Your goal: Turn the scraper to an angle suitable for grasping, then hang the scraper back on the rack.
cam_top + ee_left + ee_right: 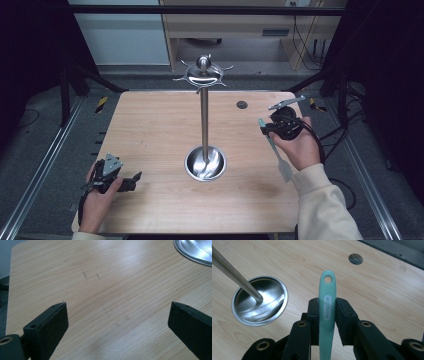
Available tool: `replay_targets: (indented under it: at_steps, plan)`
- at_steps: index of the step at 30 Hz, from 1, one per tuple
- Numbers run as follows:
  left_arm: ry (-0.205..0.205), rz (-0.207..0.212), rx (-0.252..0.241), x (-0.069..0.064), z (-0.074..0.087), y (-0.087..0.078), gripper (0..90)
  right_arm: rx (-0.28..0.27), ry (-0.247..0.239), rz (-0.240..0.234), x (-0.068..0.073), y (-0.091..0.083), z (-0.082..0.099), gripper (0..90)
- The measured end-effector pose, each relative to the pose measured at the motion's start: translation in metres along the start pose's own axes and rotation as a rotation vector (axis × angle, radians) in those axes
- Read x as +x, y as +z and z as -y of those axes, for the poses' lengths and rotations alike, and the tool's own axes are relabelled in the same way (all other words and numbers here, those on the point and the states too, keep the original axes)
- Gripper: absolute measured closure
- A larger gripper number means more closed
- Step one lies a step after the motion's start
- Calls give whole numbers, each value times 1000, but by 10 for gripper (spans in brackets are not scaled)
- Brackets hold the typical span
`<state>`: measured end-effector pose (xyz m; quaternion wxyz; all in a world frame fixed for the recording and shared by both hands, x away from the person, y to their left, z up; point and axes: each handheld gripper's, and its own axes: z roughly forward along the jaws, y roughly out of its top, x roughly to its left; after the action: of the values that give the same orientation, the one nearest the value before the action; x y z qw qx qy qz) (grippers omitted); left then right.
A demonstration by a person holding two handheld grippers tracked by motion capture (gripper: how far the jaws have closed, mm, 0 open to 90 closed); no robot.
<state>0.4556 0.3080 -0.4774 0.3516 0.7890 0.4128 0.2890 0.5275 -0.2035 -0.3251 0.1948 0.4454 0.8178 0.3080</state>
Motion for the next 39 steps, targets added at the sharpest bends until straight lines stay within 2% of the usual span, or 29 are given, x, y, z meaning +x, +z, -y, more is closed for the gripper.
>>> replay_targets:
  at_steps: [7,11,14,19,30,39]
  plan:
    - [1,0,1,0,0,0,27,-39,-15,-3,4,-14,-7,743]
    - [0,-1,0,0,0,0,27,-68,-32,-20,6,-20,-10,743]
    - [-1,0,-3,0,0,0,27,-87,-28,-26,9,-26,-13,743]
    - [0,-1,-1,0,0,-1,27,-130,-41,-34,14,-37,-17,743]
    - [-1,-3,-6,0,-1,-1,27,-243,-36,-78,22,-58,-19,743]
    - [0,-4,-6,0,-1,-1,27,-281,-47,-95,26,-66,-22,743]
